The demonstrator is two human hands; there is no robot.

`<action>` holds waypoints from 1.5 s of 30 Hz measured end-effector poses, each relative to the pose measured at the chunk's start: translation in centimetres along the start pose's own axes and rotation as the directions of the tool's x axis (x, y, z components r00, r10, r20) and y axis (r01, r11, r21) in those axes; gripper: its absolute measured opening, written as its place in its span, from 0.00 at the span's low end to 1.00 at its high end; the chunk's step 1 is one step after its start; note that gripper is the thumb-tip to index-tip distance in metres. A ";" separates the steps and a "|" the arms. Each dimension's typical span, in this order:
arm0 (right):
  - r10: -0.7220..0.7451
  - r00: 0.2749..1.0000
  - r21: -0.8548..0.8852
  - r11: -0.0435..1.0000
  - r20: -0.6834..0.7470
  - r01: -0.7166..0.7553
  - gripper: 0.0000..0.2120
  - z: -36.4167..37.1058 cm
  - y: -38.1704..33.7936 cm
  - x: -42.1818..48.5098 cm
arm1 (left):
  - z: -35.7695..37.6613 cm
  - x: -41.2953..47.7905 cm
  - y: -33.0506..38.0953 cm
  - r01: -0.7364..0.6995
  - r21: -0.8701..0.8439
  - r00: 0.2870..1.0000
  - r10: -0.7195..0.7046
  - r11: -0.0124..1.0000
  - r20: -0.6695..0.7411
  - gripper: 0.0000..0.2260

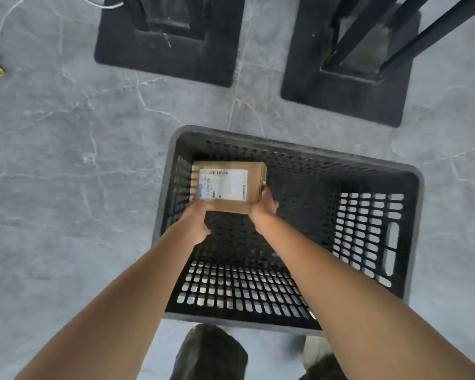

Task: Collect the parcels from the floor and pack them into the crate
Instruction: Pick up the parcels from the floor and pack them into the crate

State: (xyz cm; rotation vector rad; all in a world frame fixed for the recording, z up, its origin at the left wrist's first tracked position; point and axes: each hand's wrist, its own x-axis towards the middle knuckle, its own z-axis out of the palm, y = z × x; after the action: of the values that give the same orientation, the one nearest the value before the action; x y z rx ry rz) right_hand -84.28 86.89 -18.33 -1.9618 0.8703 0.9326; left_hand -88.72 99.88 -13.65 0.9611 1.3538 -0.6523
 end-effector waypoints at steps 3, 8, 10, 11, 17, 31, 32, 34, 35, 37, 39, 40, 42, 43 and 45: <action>0.112 0.994 0.131 0.986 -0.019 -0.108 0.25 0.3 0.4 0.9 | -0.5 1.0 0.3 0.046 0.077 0.999 -0.048 0.996 0.024 0.22; 0.078 0.975 0.127 0.986 0.209 -0.106 0.39 0.5 0.4 -0.1 | -1.0 0.8 0.7 0.122 0.143 0.989 -0.132 0.982 0.064 0.23; 0.115 0.957 0.183 0.969 0.265 -0.167 0.43 -0.5 0.1 -0.8 | -1.1 -0.1 0.7 0.113 0.201 0.991 -0.124 0.973 0.043 0.23; 0.117 0.950 0.216 0.959 0.291 -0.184 0.43 -1.0 0.0 -1.1 | -1.3 -0.8 0.8 0.104 0.232 0.993 -0.114 0.967 0.033 0.23; -0.003 0.928 -0.024 1.000 0.374 0.013 0.27 -5.6 -2.7 -6.2 | -1.0 -6.1 3.5 -0.083 0.521 0.996 0.085 0.850 0.020 0.17; -0.491 0.836 -0.243 0.804 0.244 0.543 0.20 -26.7 -16.6 -33.4 | 2.9 -38.2 12.8 -0.553 0.818 0.729 0.565 0.156 0.386 0.16; -0.545 0.813 -0.252 0.773 0.207 0.582 0.20 -28.9 -18.0 -36.4 | 3.2 -41.8 13.8 -0.584 0.801 0.694 0.595 0.134 0.406 0.18; -0.637 0.761 -0.255 0.721 0.124 0.644 0.21 -33.6 -20.6 -42.3 | 3.9 -49.4 16.1 -0.640 0.765 0.597 0.670 0.067 0.441 0.21; -0.675 0.733 -0.249 0.699 0.078 0.670 0.21 -36.1 -21.9 -45.3 | 4.5 -53.5 17.5 -0.659 0.752 0.537 0.708 0.012 0.459 0.21; -0.742 0.669 -0.228 0.657 -0.031 0.719 0.21 -40.6 -24.3 -51.0 | 5.6 -61.3 19.9 -0.685 0.718 0.387 0.773 -0.124 0.503 0.22; -0.801 0.577 -0.222 0.599 -0.159 0.770 0.21 -44.7 -26.1 -56.5 | 6.9 -68.9 21.5 -0.693 0.678 0.221 0.822 -0.246 0.524 0.23; -0.822 0.524 -0.213 0.566 -0.223 0.796 0.20 -46.6 -26.7 -58.9 | 7.7 -72.3 22.1 -0.693 0.661 0.148 0.839 -0.289 0.523 0.23; -0.838 0.433 -0.191 0.509 -0.332 0.839 0.20 -50.0 -27.3 -63.1 | 9.4 -78.1 22.6 -0.672 0.632 0.013 0.848 -0.385 0.530 0.25; -0.835 0.396 -0.185 0.489 -0.383 0.853 0.20 -51.6 -27.2 -64.7 | 10.4 -80.4 22.5 -0.659 0.614 -0.048 0.839 -0.435 0.543 0.27; -0.818 0.326 -0.174 0.450 -0.474 0.876 0.20 -54.7 -26.5 -67.1 | 12.3 -84.0 21.6 -0.639 0.570 -0.132 0.804 -0.516 0.580 0.29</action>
State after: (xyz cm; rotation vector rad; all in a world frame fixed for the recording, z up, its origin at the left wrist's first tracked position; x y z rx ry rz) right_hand -79.61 68.64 70.23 -2.1543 -0.0095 -0.2987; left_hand -75.84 88.18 72.22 2.5583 -0.2617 0.2843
